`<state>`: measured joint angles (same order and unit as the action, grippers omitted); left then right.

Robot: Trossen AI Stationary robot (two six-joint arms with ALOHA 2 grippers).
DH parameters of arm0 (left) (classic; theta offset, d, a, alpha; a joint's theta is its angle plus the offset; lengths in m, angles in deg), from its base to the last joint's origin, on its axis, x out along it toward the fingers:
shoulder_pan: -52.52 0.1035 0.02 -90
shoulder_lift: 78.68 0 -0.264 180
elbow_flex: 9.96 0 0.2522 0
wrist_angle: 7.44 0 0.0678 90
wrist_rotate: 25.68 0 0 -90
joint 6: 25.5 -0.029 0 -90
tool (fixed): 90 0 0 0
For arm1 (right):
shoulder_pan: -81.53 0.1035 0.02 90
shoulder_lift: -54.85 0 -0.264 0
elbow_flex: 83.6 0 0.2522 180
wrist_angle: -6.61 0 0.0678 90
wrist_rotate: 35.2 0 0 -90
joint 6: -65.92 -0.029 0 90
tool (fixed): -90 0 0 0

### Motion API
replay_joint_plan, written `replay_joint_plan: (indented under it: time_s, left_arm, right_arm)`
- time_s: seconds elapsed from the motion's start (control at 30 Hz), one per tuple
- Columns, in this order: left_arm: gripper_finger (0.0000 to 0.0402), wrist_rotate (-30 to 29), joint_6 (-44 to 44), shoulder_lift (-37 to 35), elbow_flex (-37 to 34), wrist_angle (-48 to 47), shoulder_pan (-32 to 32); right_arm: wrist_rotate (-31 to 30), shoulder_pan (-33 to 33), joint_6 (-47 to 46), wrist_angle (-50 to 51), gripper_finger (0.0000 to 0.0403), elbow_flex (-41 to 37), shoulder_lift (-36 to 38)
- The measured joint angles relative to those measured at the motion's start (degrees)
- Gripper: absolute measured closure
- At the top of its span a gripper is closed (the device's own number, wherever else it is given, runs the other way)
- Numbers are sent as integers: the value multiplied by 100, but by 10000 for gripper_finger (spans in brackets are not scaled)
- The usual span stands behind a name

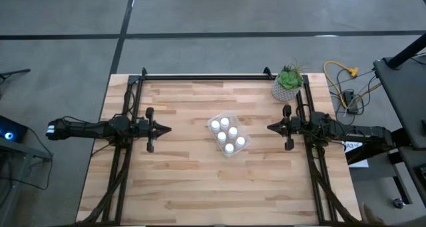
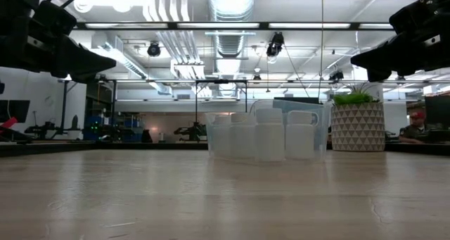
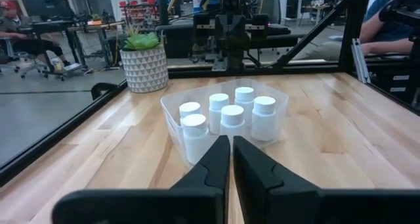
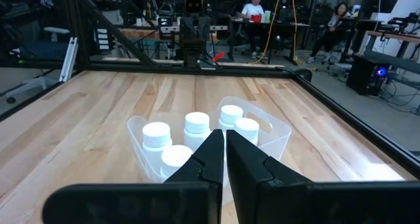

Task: Pick and place pill bottles into a basket
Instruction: Return to Home Position

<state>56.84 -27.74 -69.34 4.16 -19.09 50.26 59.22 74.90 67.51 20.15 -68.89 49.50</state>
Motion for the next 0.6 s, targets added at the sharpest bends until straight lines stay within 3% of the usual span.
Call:
replay_joint_plan:
  time_s: [0.6]
  left_arm:
    - [401,116,-15,0,-7,-13,-2]
  right_arm:
    - [58,9,51,-34,394,0,0]
